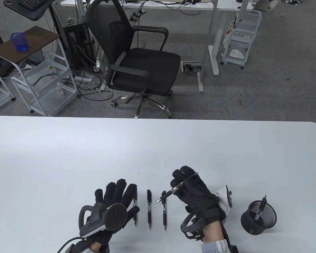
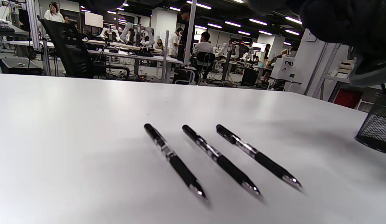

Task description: Press to open click pens

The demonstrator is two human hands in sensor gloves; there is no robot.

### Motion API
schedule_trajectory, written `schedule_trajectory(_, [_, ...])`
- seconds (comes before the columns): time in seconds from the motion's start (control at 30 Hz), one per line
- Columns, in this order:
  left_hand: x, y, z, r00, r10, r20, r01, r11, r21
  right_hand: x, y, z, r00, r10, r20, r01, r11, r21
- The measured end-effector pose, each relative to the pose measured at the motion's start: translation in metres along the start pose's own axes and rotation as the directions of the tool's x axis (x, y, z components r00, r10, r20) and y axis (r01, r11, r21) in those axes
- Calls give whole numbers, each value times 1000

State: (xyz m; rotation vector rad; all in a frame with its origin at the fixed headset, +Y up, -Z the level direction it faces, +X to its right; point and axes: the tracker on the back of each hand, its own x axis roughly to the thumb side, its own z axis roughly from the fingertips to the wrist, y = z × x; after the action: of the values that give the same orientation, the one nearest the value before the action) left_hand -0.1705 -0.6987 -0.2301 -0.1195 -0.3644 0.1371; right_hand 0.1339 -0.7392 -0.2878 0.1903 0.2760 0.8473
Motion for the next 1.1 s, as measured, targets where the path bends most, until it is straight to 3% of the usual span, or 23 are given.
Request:
schedule_trajectory(0.2, [1,0,0,1000,-3,-1,3,1000,0,-3,-1,1,999,-28,-32,28,999,-19])
schedule_trajectory(0.43, [2,0,0,1000,-8,-1,8,1000,-5,-4,-2,1,997,-80,18,80,996,40])
schedule_trajectory(0.6, [2,-1,0,1000,-12,-1,12,1000,-11,-7,-2,2,995,-95,24,95,995,-10])
schedule_trajectory(0.87, [3,-1,-1,1000,-13,-2,13,1000,-14,-10,2,5,987,-158,29,159,987,-8])
schedule_trajectory(1.0, [4,-1,0,1000,-17,-1,17,1000,-17,-16,1,7,980,-199,-17,200,980,26])
schedule_trajectory(1.1, [3,-1,-1,1000,-16,-1,16,1000,-16,-18,0,9,976,-217,-35,217,976,-9])
